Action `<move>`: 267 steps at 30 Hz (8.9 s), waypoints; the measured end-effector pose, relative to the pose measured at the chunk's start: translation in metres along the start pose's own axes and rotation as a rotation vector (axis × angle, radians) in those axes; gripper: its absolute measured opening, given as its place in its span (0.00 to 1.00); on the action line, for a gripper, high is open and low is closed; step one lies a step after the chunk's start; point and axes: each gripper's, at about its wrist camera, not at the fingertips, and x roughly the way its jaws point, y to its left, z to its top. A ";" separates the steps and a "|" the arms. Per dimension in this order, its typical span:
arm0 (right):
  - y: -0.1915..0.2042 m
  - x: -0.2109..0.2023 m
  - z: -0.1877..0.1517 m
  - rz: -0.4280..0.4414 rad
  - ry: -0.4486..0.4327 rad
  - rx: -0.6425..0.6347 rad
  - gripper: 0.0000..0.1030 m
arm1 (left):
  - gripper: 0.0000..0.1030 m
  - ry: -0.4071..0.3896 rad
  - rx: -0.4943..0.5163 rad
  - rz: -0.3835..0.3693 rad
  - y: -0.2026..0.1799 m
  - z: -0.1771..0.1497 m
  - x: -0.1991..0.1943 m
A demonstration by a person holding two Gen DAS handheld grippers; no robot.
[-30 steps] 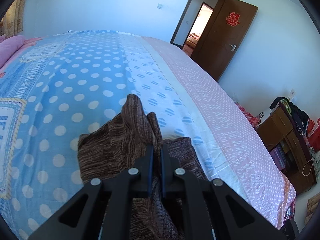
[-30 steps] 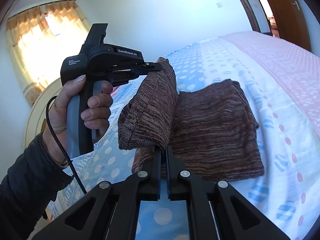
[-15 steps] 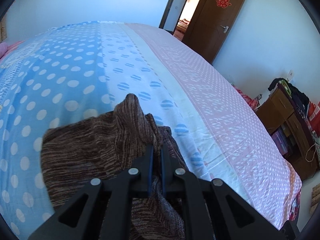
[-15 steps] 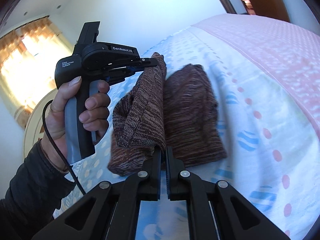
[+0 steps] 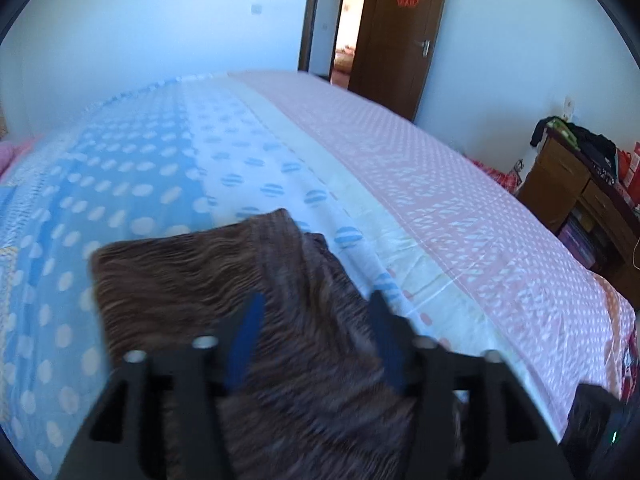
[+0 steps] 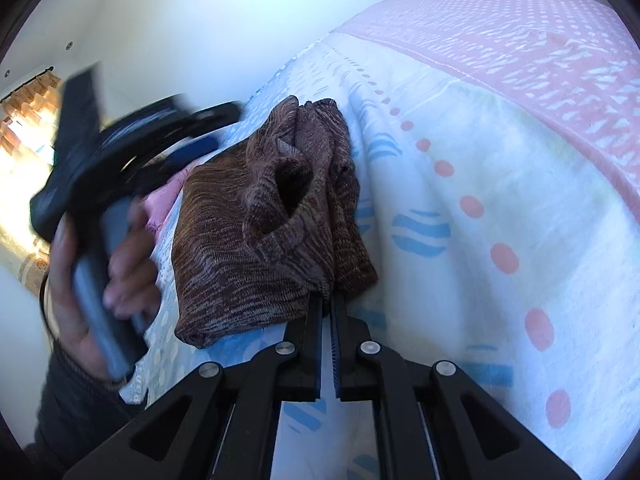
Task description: Fold small clothes
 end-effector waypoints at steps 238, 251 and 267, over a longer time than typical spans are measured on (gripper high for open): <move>0.347 0.167 -0.078 0.365 0.311 -0.633 0.17 | 0.25 -0.077 -0.380 0.462 0.222 -0.250 -0.263; 0.355 0.192 -0.098 0.351 0.370 -0.644 0.17 | 0.25 -0.047 -0.397 0.466 0.234 -0.274 -0.261; 0.329 0.215 -0.099 0.269 0.393 -0.591 0.25 | 0.31 -0.010 -0.416 0.478 0.242 -0.289 -0.246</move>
